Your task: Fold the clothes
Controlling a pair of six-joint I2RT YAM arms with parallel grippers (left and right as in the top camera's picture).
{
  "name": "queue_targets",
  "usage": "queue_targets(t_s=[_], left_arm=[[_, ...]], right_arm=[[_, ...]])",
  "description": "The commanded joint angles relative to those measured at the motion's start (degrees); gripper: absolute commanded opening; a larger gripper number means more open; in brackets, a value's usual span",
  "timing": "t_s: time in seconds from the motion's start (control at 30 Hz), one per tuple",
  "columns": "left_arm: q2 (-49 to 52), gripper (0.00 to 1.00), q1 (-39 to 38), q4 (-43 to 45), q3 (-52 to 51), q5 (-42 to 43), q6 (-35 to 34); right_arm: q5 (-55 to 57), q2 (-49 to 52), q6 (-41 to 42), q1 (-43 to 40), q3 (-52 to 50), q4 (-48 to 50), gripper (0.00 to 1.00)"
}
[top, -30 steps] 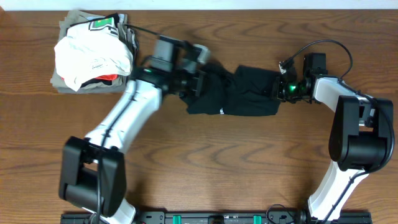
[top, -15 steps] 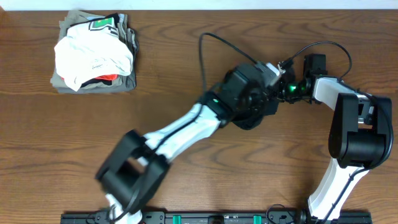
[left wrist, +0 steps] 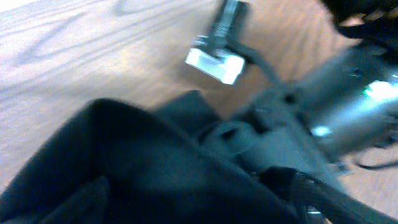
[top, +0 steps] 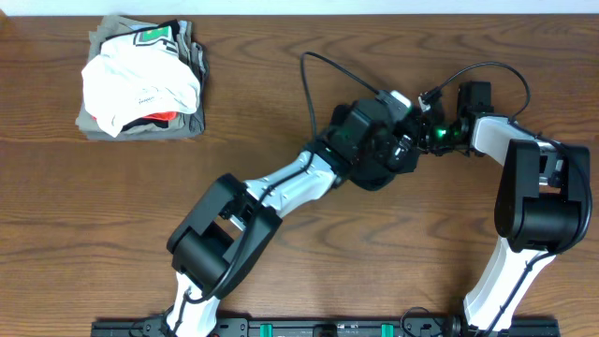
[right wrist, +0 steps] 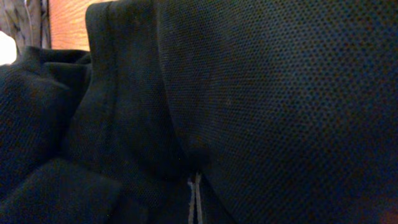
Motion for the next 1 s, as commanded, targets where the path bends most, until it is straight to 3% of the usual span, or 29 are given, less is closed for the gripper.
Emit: queue_targets(t_s=[0.0,0.33,0.57,0.7,0.77,0.83,0.97], left_arm=[[-5.8,0.98,1.5,-1.7,1.0,-1.1,-1.4],[-35.6,0.98,11.7,-23.5,1.1,-1.1,-2.0],[-45.7,0.98,22.6,-33.6,1.1,-1.1,-2.0],[-45.4,0.98,26.1,-38.0,1.1,-1.1,-2.0],[-44.4,0.98,26.4,-39.3,1.1,-1.1,-2.0],[-43.2,0.98,26.4,-39.7,1.1,-1.0,-2.0],[-40.6,0.98,26.4,-39.8,1.1,-1.0,-2.0]], right_arm=[[10.3,5.7,-1.5,1.5,-3.6,-1.9,0.01],[10.5,1.9,-2.5,0.8,0.8,-5.5,0.01],[16.5,-8.2,-6.8,-0.9,9.0,-17.3,0.02],[17.8,-13.6,-13.9,-1.0,13.7,-22.7,0.39],[17.8,-15.5,-17.2,-0.7,15.4,-23.8,0.5],[17.8,-16.2,-19.6,0.1,16.2,-24.0,0.57],[18.7,-15.2,-23.5,2.0,16.3,-24.1,0.58]])
